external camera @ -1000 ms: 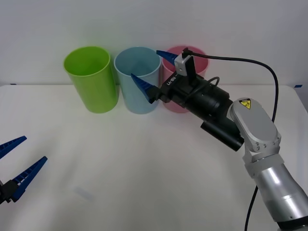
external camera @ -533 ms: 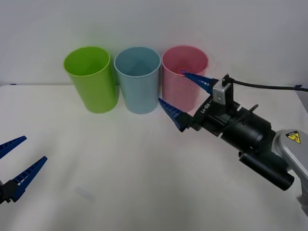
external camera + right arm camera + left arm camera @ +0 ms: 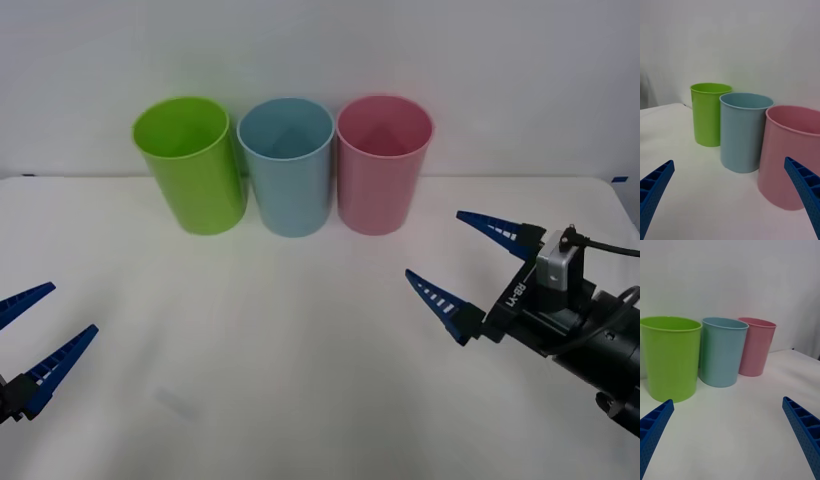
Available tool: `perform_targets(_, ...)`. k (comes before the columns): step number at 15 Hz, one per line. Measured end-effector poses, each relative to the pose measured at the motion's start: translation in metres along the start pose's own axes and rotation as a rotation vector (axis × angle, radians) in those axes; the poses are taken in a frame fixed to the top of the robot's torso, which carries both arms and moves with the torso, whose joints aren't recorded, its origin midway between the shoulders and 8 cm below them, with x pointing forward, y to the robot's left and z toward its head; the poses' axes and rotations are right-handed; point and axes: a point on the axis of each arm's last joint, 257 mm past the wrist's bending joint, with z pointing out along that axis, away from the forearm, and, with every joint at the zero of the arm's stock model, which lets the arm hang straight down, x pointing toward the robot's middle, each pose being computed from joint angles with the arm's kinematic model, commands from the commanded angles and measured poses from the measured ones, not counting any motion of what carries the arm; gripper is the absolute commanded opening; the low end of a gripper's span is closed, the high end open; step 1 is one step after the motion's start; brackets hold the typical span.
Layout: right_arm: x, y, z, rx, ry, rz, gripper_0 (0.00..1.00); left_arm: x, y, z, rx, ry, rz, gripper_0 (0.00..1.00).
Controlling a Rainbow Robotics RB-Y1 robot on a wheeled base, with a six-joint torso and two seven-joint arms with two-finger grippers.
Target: Grasp the object on the table and drop it into the matching bin: aluminum can to the light blue bin, PET bottle to the pink bin.
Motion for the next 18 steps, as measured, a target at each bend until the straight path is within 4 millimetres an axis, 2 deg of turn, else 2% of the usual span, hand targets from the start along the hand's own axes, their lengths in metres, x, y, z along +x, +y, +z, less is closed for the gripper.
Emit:
perform_targets(9,0.040,0.002,-0.072,0.002,0.080,-0.004,1.00,0.000,0.000,0.000,0.000,0.000,0.000,1.00)
perform_targets(18,0.081,-0.005,-0.126,-0.013,0.097,0.022,1.00,0.000,0.000,0.000,0.000,0.000,0.000,1.00)
